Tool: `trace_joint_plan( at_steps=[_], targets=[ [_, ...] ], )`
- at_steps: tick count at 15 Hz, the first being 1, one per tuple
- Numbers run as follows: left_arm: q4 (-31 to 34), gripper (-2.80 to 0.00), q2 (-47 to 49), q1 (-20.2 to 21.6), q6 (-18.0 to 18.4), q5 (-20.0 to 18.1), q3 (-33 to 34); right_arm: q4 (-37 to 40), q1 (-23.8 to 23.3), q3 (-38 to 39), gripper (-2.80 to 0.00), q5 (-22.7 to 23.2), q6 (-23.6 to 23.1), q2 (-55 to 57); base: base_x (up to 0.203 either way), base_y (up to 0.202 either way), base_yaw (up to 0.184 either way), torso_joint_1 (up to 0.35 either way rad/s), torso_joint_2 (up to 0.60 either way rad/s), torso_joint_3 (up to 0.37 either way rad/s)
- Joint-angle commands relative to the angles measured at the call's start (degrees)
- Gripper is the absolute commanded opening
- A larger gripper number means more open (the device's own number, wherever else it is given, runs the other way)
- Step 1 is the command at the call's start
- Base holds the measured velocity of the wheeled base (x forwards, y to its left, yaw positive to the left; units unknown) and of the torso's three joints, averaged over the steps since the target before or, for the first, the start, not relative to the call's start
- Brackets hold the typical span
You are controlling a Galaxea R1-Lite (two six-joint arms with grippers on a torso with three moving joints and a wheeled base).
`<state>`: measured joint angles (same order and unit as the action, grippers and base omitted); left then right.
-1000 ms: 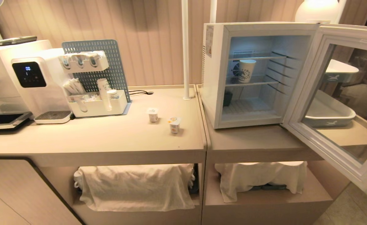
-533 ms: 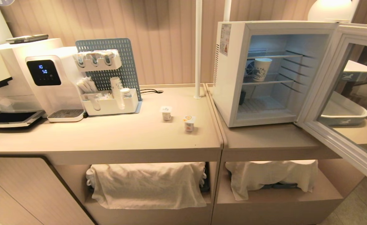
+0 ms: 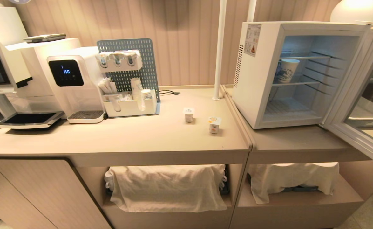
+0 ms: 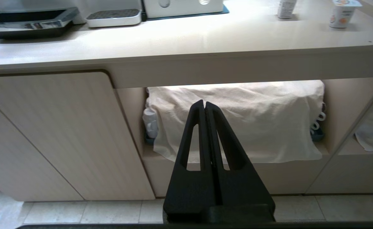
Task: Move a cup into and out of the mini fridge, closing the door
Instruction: Put the yoghurt in the freezer
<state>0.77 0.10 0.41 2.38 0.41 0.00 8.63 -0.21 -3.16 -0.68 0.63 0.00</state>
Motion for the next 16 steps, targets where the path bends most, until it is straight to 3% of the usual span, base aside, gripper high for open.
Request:
trace_joint_plan(
  at_steps=[1, 7, 12, 16],
  targets=[
    [0.02, -2.80, 0.00, 0.02, -0.13, 0.02, 0.05, 0.07, -0.06, -0.01, -2.80, -0.02, -0.02, 0.09, 0.000, 0.189, -0.001, -0.001, 0.00, -0.002],
    [0.02, -2.80, -0.01, 0.02, -0.36, 0.20, 0.09, 0.07, 0.03, -0.01, -2.80, -0.02, -0.02, 0.09, 0.000, 0.173, 0.002, 0.002, 0.00, 0.005],
    [-0.25, -2.80, -0.01, 0.02, -0.01, 0.20, 0.09, 0.07, 0.03, -0.01, -2.80, -0.02, -0.02, 0.09, 0.000, 0.000, 0.000, 0.000, 0.00, 0.000],
    [-0.25, -2.80, -0.01, 0.02, 0.16, 0.20, 0.09, 0.07, 0.03, -0.01, -2.80, -0.02, -0.02, 0.09, 0.176, 0.000, -0.001, 0.002, 0.01, 0.003]
  ],
)
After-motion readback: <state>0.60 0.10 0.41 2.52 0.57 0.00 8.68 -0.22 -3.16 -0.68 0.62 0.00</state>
